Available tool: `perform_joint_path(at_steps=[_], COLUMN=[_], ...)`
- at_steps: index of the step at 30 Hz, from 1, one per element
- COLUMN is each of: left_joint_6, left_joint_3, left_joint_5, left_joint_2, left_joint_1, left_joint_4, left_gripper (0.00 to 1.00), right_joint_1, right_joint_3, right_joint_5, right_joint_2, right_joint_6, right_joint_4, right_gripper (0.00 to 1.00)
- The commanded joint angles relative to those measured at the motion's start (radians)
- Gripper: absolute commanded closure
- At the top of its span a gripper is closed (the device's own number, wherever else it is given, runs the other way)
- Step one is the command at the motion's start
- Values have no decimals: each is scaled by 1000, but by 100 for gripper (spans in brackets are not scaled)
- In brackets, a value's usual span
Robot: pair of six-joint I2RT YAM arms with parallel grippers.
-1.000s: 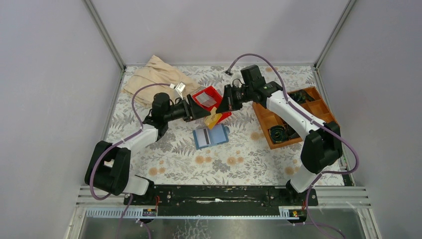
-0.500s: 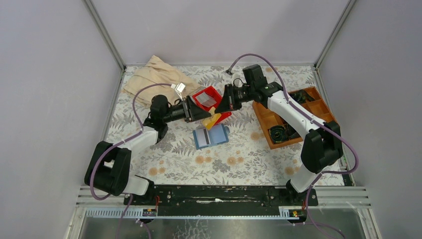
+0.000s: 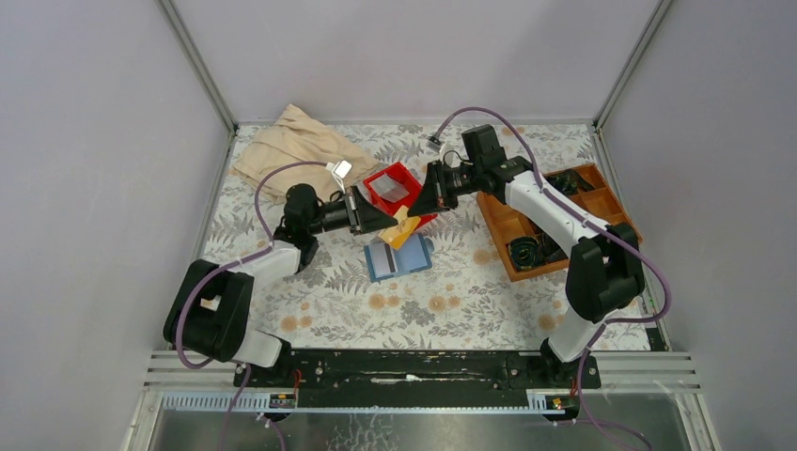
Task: Put the credit cards into the card holder
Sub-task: Pick up the credit card from the storage box.
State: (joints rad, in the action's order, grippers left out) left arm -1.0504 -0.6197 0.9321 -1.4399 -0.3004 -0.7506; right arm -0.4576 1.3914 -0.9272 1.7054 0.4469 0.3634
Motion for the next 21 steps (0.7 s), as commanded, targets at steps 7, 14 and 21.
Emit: perform_joint_path(at_steps=[7, 14, 21], left_joint_6=[-64, 60, -12], left_joint_3=[59, 119, 197], left_joint_5=[5, -352, -716], left_joint_2=[-20, 106, 227], left_joint_1=[-3, -56, -187], left_joint_4=[-119, 258, 359], left_gripper=[100, 100, 100], right_joint_1=[15, 15, 14], right_joint_3=[2, -16, -71], right_joint_5=[-39, 137, 382], right_joint_2=[27, -14, -57], right_joint_6=[32, -39, -62], right_joint_4=[-74, -15, 9], right_gripper=[85, 58, 62])
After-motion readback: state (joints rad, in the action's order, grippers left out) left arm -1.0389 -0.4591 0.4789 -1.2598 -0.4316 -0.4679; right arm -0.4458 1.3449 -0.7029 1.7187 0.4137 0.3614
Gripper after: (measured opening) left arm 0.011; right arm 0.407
